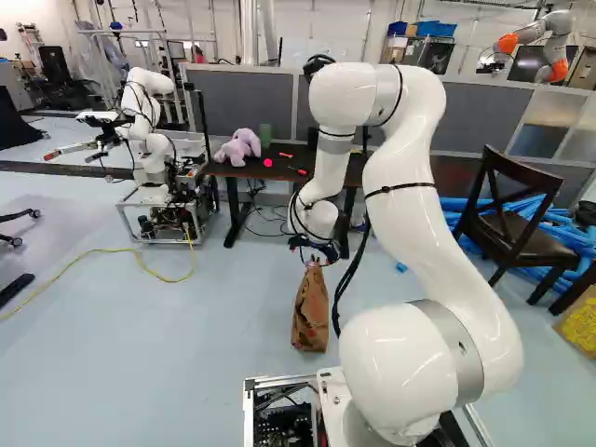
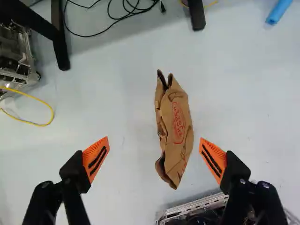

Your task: Pick up the bag on the ground and place it on the table

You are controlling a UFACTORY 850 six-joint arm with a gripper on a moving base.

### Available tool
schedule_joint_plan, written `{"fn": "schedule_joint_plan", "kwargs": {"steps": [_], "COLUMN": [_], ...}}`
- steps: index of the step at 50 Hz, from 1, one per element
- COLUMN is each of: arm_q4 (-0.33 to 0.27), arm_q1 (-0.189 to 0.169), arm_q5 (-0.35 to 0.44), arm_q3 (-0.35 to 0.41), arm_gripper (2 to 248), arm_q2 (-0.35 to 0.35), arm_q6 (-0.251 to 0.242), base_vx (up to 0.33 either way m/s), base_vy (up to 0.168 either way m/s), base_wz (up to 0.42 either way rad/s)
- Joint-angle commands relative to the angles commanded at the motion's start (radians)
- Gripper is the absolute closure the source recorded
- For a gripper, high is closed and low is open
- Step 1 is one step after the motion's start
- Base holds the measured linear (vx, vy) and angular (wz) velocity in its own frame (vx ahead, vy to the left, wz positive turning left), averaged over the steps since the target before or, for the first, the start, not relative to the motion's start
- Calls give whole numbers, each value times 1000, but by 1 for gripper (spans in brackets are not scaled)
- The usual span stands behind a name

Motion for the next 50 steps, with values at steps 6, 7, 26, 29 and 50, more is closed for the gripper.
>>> {"fn": "schedule_joint_plan", "kwargs": {"steps": [6,7,26,29,50], "arm_q4": [0,0,0,0,0], "arm_q1": [0,0,0,0,-1], "arm_q5": [-1,-2,-4,-6,-39], "arm_q3": [-14,-17,-69,-80,-157], "arm_gripper": [3,3,3,3,3], "arm_q2": [-23,-27,-103,-116,-206], "arm_q6": [8,9,10,10,10], "base_vx": [0,0,0,0,0], "base_vy": [0,0,0,0,0], "base_wz": [0,0,0,0,0]}}
